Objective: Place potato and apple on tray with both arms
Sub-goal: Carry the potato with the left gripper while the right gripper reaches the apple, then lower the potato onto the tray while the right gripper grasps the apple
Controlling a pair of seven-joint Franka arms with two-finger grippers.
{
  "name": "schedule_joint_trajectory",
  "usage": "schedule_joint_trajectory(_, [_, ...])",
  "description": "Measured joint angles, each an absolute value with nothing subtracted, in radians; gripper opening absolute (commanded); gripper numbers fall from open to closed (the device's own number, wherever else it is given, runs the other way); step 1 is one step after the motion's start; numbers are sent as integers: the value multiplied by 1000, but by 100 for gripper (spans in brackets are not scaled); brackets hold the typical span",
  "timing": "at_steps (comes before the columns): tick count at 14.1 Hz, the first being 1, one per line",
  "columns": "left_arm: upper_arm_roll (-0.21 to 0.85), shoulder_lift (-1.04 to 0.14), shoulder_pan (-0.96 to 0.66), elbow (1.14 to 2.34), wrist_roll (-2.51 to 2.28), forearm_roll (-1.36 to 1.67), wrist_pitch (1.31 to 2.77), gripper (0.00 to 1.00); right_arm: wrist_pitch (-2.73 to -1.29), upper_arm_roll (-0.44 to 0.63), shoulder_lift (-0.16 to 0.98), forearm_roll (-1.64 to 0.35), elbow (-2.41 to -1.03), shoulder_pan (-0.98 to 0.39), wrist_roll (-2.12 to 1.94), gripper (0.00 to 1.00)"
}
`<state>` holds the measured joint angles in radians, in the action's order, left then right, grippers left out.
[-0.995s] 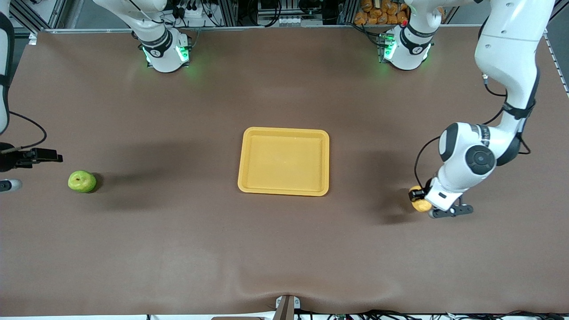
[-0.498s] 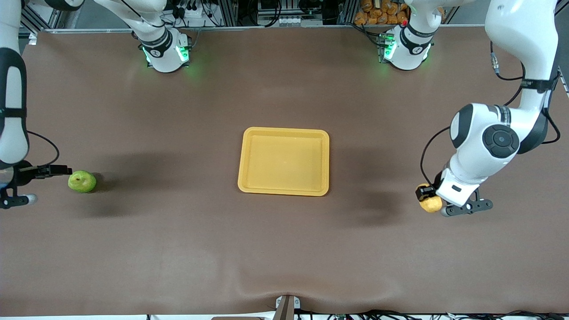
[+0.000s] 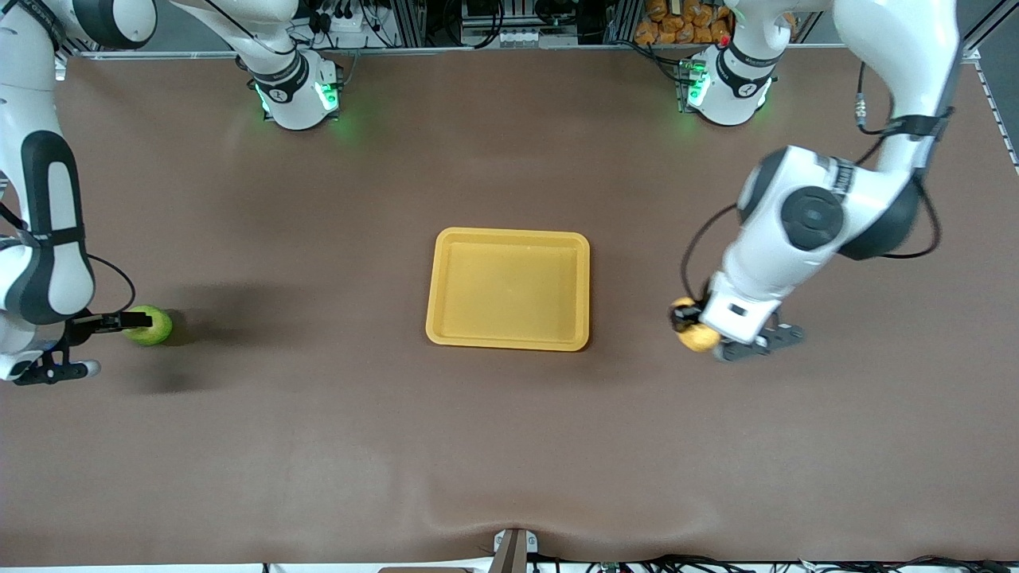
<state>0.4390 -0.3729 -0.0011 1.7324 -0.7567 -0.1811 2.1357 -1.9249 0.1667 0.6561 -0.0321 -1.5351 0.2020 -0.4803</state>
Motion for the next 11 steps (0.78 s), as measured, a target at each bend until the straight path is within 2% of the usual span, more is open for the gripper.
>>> schedule_joint_trajectory(3, [451, -402, -124, 1708, -873, -183, 2135, 7, -1969, 168, 681, -32, -1547, 215, -514, 100])
schedule_joint_trajectory(7, [441, -535, -280, 1606, -914, -298, 2136, 8, -2007, 168, 690, -32, -1572, 221, -543, 100])
schedule_joint_trajectory(11, [437, -626, -355, 1569, -920, -372, 2134, 9, -2034, 168, 690, -32, -1598, 221, -555, 100])
